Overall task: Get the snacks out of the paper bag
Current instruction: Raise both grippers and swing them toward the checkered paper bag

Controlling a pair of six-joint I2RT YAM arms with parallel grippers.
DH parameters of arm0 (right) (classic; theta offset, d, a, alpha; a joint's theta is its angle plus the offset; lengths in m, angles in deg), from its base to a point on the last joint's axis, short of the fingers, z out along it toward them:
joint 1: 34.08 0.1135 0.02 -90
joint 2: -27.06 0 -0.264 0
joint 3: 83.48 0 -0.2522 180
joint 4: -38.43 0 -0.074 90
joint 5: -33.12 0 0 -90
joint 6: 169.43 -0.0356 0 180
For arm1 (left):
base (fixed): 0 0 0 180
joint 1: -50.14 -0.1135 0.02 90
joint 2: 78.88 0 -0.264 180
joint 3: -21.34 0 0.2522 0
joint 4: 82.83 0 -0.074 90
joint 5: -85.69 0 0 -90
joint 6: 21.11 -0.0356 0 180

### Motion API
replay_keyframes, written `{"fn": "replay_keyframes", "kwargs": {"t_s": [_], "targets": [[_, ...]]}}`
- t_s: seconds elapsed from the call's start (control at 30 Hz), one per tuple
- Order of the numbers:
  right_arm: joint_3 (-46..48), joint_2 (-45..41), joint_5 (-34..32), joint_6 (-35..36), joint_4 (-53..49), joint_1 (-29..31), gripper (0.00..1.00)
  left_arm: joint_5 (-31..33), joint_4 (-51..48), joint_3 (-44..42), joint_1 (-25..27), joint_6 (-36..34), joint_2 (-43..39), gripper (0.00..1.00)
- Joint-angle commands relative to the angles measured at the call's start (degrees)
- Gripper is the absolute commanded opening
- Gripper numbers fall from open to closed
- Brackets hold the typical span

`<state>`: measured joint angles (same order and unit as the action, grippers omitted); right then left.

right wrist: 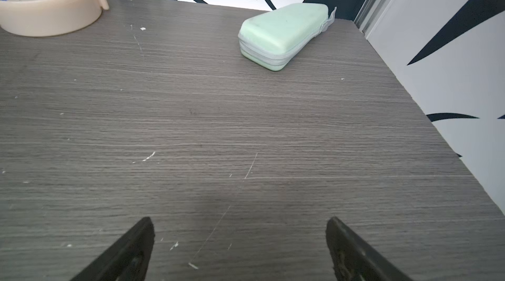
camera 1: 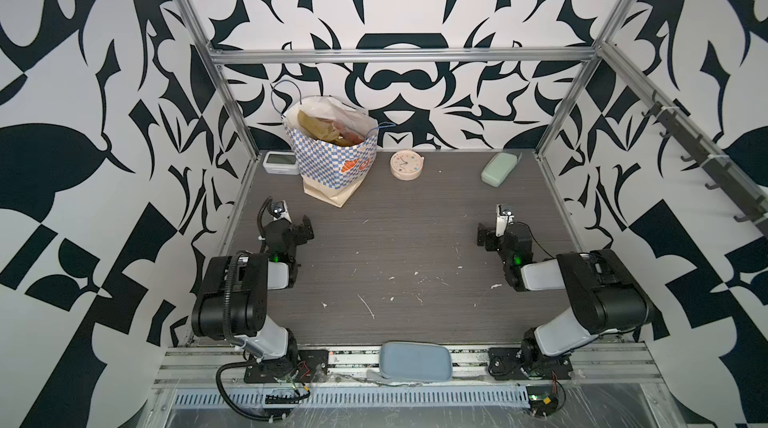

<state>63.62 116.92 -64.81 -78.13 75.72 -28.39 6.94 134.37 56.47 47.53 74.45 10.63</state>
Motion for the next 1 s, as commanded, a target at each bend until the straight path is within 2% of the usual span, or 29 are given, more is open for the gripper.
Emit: {"fn": "replay_keyframes", "kwargs": {"t_s": [0.0,0.6,0.67,0.7,0.77,0.8,0.83,0.87,0.9,0.93,0.97], "targets": [[-1.08,-0.66,0.1,-0.07,1.85,-0.19,1.0,-0.42,0.11,0.52,-0.18,0.3,-0.6,1.0],[-1.43,-0.61,1.81,-0.66,1.25,-1.04,1.0,-1.26,0.15,0.56,-0.57,0.21,-0.62,1.0],[-1.35,-1.38,-0.73,-1.31,1.52,-0.84,0.99,-1.47,1.16,0.25,-0.64,0.07,-1.03,1.0],[-1.57,-3.38,-1.8,-1.52,-0.29,-0.69,0.99,-1.57,0.02,0.89,-0.49,-0.17,-2.48,1.0],[-4.3,-10.53,-4.28,-2.42,-11.74,-0.12,0.95,-2.3,-9.97,3.66,0.22,-0.19,-8.17,1.0],[-6.78,-14.83,-6.9,-5.34,-21.34,-0.07,0.94,-0.11,-14.45,4.35,1.72,-0.91,-11.95,1.0],[-8.63,-18.16,-9.79,-10.66,-26.72,-0.1,0.96,1.99,-16.76,4.33,3.44,-1.08,-16.76,1.0],[-9.13,-21.1,-8.63,-13.46,-29.09,-0.19,0.96,1.55,-18.21,4.05,4.4,-0.12,-21.18,1.0],[-9.1,-24.34,-5.92,-14.17,-30.64,-0.16,0.93,0.44,-20.25,4.23,5.32,1.91,-25.78,0.99],[-9.06,-27.55,0.33,-14.08,-31.08,-0.09,0.85,-0.67,-22.9,5.25,5.83,4.11,-29.72,0.97],[-9.41,-29.7,3.81,-14.05,-31.22,0.09,0.8,-1.28,-25.23,6.68,6.03,5.69,-32.12,0.96]]}}
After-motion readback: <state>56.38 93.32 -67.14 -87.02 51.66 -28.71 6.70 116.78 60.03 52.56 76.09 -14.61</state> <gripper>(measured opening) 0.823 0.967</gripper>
